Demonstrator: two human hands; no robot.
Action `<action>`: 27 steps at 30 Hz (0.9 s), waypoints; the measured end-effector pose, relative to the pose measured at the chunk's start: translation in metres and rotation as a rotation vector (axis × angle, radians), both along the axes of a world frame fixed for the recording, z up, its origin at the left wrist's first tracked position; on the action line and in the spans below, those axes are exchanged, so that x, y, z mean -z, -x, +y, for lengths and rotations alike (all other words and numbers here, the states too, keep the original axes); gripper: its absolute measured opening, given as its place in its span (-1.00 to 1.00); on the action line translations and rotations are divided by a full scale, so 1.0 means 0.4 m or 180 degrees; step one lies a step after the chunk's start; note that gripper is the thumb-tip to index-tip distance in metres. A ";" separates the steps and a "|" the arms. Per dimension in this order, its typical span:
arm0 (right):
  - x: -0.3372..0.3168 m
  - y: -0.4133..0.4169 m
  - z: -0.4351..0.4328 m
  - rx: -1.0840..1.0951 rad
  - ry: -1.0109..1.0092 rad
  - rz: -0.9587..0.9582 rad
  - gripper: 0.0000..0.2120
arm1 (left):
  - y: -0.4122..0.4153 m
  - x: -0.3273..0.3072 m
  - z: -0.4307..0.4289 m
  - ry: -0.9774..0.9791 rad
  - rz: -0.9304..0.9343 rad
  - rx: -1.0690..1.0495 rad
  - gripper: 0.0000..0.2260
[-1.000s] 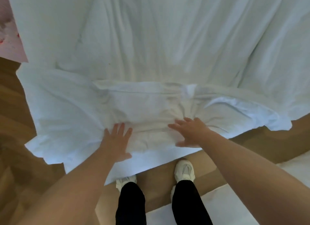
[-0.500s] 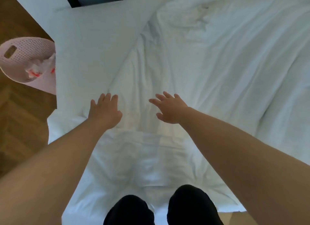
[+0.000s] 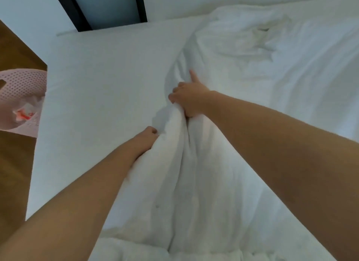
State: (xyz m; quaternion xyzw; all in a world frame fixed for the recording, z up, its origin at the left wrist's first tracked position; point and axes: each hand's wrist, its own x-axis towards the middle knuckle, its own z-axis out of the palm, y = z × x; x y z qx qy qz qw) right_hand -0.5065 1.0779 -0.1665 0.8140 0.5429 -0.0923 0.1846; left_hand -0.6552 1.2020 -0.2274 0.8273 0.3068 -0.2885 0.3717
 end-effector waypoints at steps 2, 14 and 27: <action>-0.005 -0.006 -0.055 -0.0136 -0.0031 -0.0234 -0.71 | -0.007 -0.029 0.016 0.0274 0.0145 -0.0196 -0.40; -0.120 -0.002 -0.212 0.0233 -0.0475 0.0188 -0.59 | -0.121 -0.234 0.075 -0.0378 -0.0985 -0.1161 -0.75; -0.103 0.021 0.174 0.0527 0.0087 0.0857 -0.47 | 0.072 -0.314 0.448 -0.1325 -0.0689 -0.2227 -0.69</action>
